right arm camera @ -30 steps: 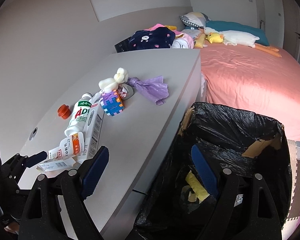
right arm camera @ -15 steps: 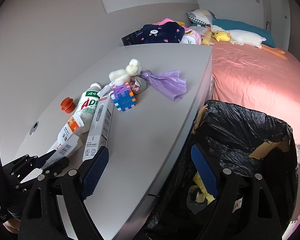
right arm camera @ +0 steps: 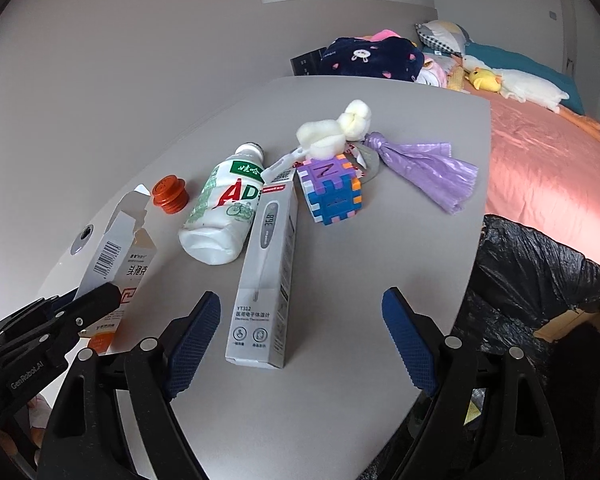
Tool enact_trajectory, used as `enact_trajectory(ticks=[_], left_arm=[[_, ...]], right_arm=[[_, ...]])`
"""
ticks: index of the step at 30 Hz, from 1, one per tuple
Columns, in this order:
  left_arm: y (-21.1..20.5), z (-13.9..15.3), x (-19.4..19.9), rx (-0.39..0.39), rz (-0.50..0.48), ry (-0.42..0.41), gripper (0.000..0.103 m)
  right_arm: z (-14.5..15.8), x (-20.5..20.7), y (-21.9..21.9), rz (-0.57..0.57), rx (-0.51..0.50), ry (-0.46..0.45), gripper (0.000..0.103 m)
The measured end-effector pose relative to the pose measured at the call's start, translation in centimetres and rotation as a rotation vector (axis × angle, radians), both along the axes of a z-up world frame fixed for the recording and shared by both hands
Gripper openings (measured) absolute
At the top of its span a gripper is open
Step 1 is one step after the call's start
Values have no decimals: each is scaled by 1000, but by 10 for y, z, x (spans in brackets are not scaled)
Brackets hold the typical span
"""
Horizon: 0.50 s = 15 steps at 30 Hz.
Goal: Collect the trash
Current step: 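Return to the desk and grasp the white-orange carton with the left tool, then grasp the white thermometer box with the right tool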
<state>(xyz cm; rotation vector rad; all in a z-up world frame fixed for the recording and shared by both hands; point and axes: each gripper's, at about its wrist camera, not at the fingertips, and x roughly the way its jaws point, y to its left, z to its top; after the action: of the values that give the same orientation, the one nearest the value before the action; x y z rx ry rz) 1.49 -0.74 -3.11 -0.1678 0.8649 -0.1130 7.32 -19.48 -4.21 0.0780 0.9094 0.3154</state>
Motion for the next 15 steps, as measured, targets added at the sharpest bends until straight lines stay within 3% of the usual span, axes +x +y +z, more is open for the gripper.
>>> enact_trajectory(ticks=[4, 13, 14, 15], left_arm=[[6, 1, 3, -8, 12, -1, 28], [18, 0, 6, -32, 39, 12, 28], [19, 0, 6, -35, 41, 12, 28], [20, 0, 7, -38, 42, 11, 28]], right_arm=[[-13, 14, 13, 2, -25, 38, 62], [-22, 28, 30, -7, -127, 7, 53], [-22, 29, 32, -2, -133, 2, 49], [-22, 29, 33, 8, -137, -2, 37]])
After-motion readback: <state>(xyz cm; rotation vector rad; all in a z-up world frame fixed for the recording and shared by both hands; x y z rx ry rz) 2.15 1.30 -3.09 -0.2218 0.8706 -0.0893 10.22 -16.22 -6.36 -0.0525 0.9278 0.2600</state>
